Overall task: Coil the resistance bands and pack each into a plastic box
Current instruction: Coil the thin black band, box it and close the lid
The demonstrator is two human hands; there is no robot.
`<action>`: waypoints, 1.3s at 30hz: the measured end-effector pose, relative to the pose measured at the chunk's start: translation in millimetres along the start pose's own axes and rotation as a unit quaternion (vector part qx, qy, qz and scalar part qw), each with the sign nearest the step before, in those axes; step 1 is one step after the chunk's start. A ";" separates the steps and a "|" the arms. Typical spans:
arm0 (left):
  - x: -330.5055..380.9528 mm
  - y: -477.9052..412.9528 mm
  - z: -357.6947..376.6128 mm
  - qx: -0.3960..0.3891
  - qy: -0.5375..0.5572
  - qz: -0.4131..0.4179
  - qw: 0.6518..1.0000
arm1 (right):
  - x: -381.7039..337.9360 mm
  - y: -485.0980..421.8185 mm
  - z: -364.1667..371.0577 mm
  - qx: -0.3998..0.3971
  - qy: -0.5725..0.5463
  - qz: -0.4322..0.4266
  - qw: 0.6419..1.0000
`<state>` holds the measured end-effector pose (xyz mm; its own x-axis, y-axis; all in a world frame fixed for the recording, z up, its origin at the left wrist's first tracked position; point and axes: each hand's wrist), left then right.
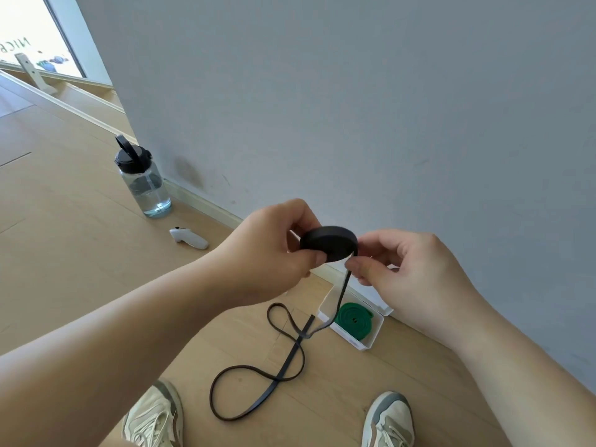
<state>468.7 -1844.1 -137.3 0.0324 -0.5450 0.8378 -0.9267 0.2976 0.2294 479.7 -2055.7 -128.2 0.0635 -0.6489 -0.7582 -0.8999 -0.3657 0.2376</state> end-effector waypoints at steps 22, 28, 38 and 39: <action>4.4 1.5 -3.7 -0.026 0.006 0.021 0.999 | 1.2 -0.9 -4.2 -0.007 -0.025 -0.032 0.999; 2.7 1.7 -4.1 -0.019 0.078 0.030 0.996 | 2.9 -2.3 -4.9 -0.002 -0.068 -0.012 0.998; -1.0 0.0 -4.1 -0.007 -0.104 0.053 0.993 | 2.1 -2.2 -4.1 -0.011 -0.012 -0.012 1.000; -0.7 0.8 -6.0 -0.010 -0.057 0.037 0.998 | 3.4 -2.5 -6.1 -0.013 -0.052 -0.010 0.999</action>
<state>470.2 -1838.7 -134.7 -0.0807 -0.6063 0.7911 -0.9169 0.3565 0.1796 484.8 -2061.1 -127.6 0.0344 -0.5698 -0.8211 -0.8877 -0.3948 0.2367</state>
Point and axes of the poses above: each hand's wrist, its own y-axis away from the middle knuckle, its own z-axis out of the palm, x = y × z, and after that the axes turned 13 degrees about -x, right-handed
